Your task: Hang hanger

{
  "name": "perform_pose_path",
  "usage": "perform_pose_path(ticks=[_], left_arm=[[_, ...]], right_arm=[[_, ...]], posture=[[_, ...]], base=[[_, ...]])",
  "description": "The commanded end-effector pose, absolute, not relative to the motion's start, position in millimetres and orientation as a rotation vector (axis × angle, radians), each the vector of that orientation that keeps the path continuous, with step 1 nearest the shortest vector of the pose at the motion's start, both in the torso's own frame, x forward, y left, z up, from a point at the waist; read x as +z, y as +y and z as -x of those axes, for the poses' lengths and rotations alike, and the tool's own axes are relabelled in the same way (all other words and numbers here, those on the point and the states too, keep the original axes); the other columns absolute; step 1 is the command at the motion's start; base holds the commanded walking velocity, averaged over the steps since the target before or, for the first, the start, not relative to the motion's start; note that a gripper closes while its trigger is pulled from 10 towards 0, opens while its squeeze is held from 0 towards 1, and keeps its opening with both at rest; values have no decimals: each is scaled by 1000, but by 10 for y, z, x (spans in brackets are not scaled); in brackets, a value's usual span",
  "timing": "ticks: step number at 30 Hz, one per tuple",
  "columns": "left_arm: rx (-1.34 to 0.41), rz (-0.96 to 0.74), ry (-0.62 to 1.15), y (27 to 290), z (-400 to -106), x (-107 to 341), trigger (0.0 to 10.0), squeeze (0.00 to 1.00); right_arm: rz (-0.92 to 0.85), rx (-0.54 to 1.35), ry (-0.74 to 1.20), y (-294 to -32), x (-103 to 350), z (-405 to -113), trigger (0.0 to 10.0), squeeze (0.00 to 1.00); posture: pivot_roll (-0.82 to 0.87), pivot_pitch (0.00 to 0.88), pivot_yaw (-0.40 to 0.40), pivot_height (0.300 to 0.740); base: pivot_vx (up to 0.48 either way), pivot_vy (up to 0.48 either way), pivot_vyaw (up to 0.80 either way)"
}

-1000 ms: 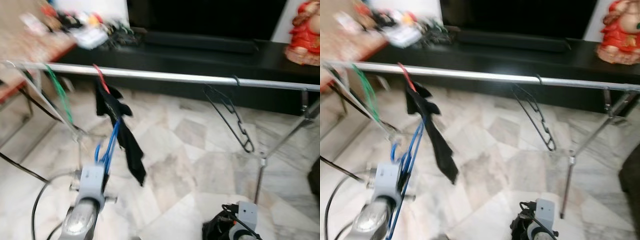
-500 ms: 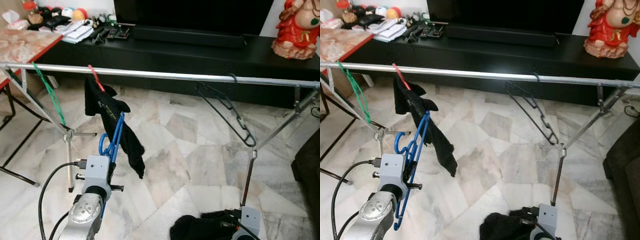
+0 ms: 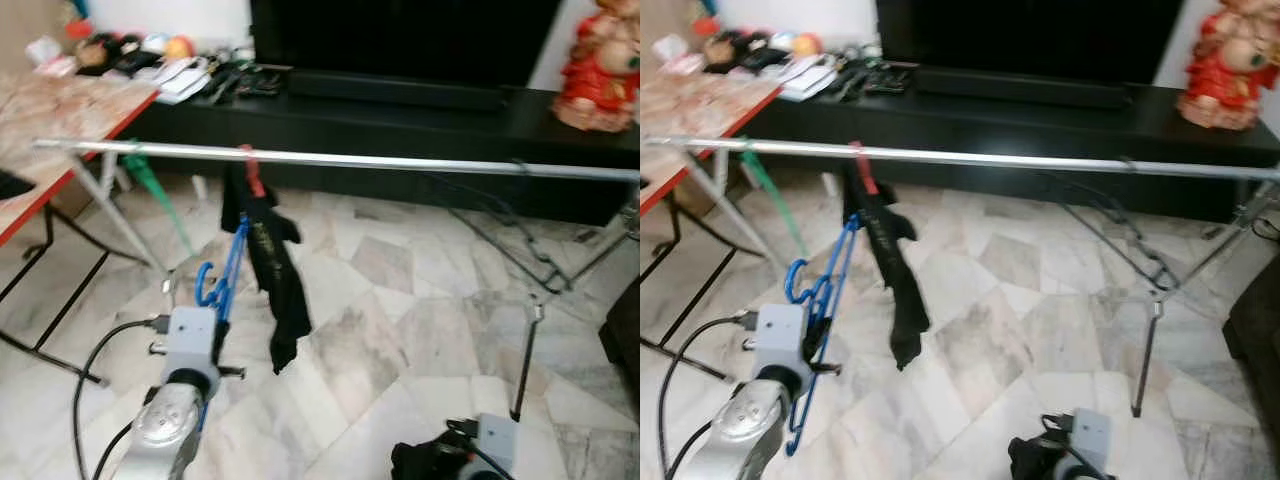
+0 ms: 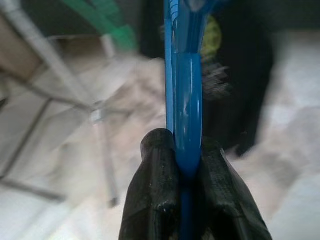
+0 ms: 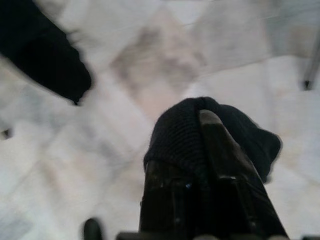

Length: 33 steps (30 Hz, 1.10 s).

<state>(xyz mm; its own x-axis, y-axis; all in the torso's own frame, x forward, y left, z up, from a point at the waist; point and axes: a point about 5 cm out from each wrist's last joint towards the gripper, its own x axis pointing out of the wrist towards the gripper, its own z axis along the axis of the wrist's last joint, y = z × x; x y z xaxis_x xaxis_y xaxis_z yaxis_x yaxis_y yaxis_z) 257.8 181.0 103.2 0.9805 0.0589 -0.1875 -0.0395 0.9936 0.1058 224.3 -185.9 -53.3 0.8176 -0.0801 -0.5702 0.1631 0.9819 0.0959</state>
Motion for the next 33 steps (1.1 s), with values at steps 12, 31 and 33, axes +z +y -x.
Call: perform_pose_path(ticks=[12,31,33], left_arm=[[14,-83,183,1760,-2544,1059,10000,0],[-208,-72,200,1578,-2467,1028,10000,0],[-213,-77,199,1579,-2465,1031,10000,0]], right_arm=[[-128,-152,597,-1974,-518,-2241,10000,0],[-139,-148,601,-1969,-514,-2256,10000,0],[-140,-148,601,-1969,-514,-2256,10000,0]], posture=[[43,132,-3,740],[51,135,-3,740],[51,136,-3,740]], base=[[0,463,0],[0,0,-632],[0,0,-800]])
